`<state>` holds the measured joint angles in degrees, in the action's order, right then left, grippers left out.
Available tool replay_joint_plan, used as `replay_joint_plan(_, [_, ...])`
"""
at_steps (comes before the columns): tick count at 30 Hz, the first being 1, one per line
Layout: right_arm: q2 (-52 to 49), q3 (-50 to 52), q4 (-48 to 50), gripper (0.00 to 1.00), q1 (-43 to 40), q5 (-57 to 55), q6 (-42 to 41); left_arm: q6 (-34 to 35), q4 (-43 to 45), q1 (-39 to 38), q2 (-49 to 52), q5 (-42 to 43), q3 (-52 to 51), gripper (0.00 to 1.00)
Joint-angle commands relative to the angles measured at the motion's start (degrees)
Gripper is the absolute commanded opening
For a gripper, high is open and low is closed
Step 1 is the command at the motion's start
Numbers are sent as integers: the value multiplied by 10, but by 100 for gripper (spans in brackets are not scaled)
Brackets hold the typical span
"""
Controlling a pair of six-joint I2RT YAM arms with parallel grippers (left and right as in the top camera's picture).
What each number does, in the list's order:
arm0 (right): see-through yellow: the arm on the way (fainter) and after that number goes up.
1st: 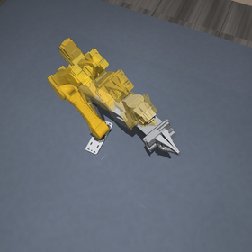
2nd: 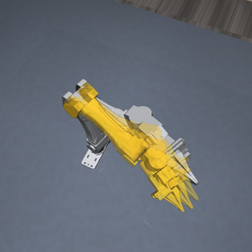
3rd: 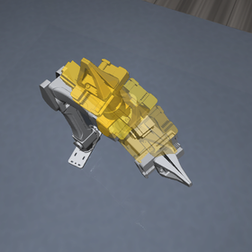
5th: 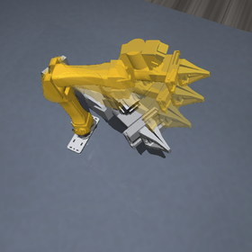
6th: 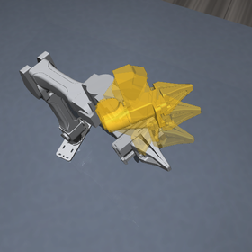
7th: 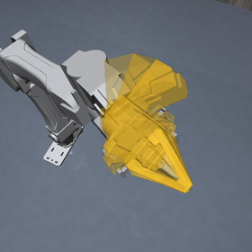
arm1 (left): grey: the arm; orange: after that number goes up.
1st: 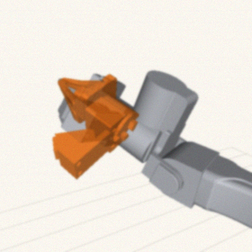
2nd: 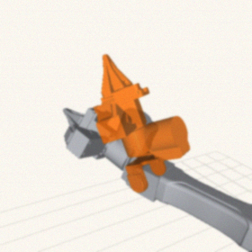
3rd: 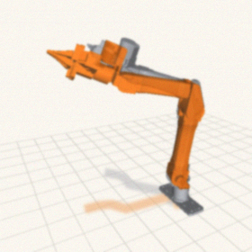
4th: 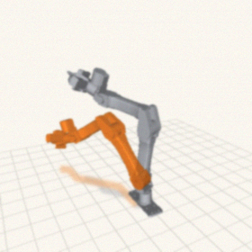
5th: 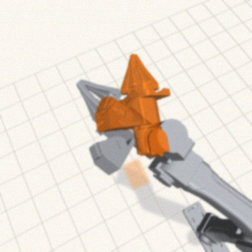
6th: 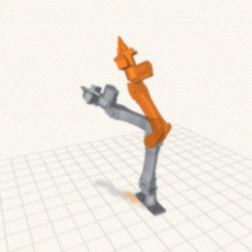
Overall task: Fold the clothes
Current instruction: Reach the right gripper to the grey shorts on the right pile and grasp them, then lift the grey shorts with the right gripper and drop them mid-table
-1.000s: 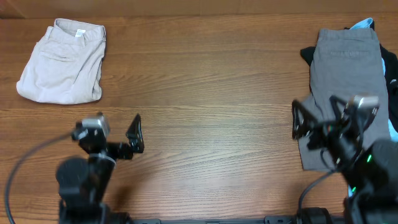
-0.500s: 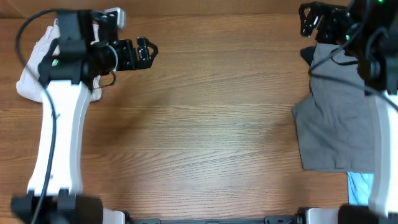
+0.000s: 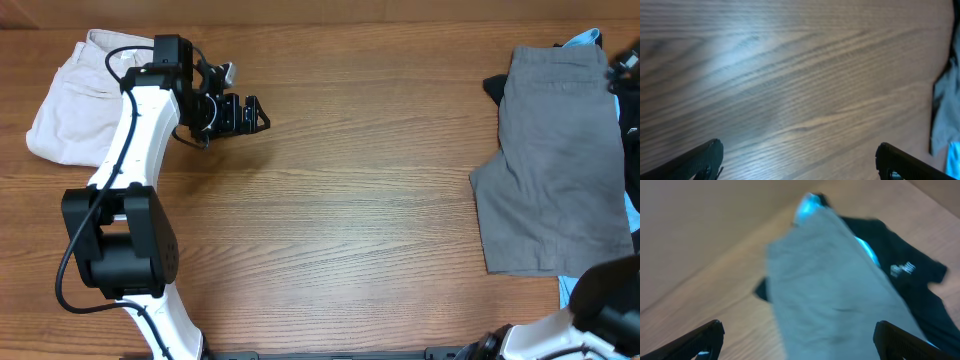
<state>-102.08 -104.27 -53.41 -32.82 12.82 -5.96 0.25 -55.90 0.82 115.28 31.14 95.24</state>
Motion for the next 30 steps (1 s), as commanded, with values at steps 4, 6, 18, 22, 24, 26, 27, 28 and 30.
replay_joint_plan(4, [-114, -8, -5, 100, -71, 40, 0, -72, -51, -12, -6, 43, 14, 95])
replay_joint_plan(6, [-145, -8, -6, 100, -78, 40, 0, -95, -74, -24, -12, 37, 14, 91])
replay_joint_plan(18, [-224, -8, 28, 99, -93, -12, 17, -95, -82, -174, -62, -165, 14, 94])
replay_joint_plan(22, [-238, -8, 45, 96, -93, -23, 17, -90, -77, -218, -63, -233, 14, 95])
replay_joint_plan(24, [-250, -8, 53, 93, -93, -28, 17, -82, -69, -231, -63, -253, 14, 94])
replay_joint_plan(26, [-264, -8, 54, 90, -93, -34, 17, -72, -62, -237, -63, -263, 14, 94])
replay_joint_plan(27, [-269, -8, 56, 89, -93, -35, 17, -68, -61, -238, -63, -263, 14, 95])
replay_joint_plan(28, [-275, -8, 58, 88, -93, -37, 17, -64, -59, -238, -63, -263, 14, 95])
replay_joint_plan(30, [-283, -8, 60, 82, -93, -37, 17, -63, -56, -237, -63, -263, 14, 95])
